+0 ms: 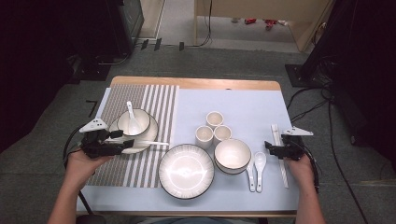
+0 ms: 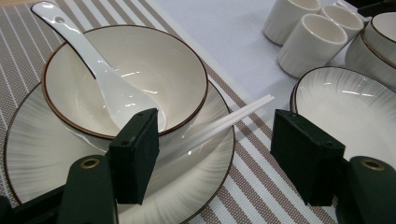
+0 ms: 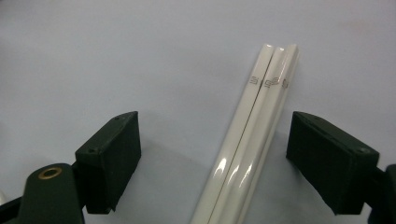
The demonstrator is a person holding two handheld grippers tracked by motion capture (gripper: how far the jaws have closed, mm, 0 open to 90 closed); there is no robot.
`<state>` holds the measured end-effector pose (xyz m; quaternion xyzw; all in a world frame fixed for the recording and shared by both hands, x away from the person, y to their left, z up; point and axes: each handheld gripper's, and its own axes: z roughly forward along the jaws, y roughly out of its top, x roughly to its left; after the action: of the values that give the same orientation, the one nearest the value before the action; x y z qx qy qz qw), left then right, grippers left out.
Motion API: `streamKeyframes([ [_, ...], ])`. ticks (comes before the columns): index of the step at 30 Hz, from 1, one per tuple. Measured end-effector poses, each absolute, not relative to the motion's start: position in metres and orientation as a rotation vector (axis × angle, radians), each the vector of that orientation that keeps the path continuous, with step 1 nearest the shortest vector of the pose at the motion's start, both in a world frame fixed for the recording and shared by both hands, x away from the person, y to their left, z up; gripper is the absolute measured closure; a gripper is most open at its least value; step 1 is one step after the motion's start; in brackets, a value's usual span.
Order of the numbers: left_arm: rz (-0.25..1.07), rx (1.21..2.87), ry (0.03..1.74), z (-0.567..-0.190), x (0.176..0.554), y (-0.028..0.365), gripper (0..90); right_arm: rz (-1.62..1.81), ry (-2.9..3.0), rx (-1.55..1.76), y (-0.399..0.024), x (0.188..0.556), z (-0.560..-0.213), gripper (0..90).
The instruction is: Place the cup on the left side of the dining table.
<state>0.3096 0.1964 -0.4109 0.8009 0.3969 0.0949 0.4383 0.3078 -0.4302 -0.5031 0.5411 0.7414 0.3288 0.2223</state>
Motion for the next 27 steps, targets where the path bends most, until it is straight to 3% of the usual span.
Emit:
streamKeyframes([
  [27, 0.184, 2.008, 0.944, -0.409, 0.312, 0.177, 33.2, 0.908, 2.048, 1.495, -0.43, 0.308, -0.503, 17.4],
])
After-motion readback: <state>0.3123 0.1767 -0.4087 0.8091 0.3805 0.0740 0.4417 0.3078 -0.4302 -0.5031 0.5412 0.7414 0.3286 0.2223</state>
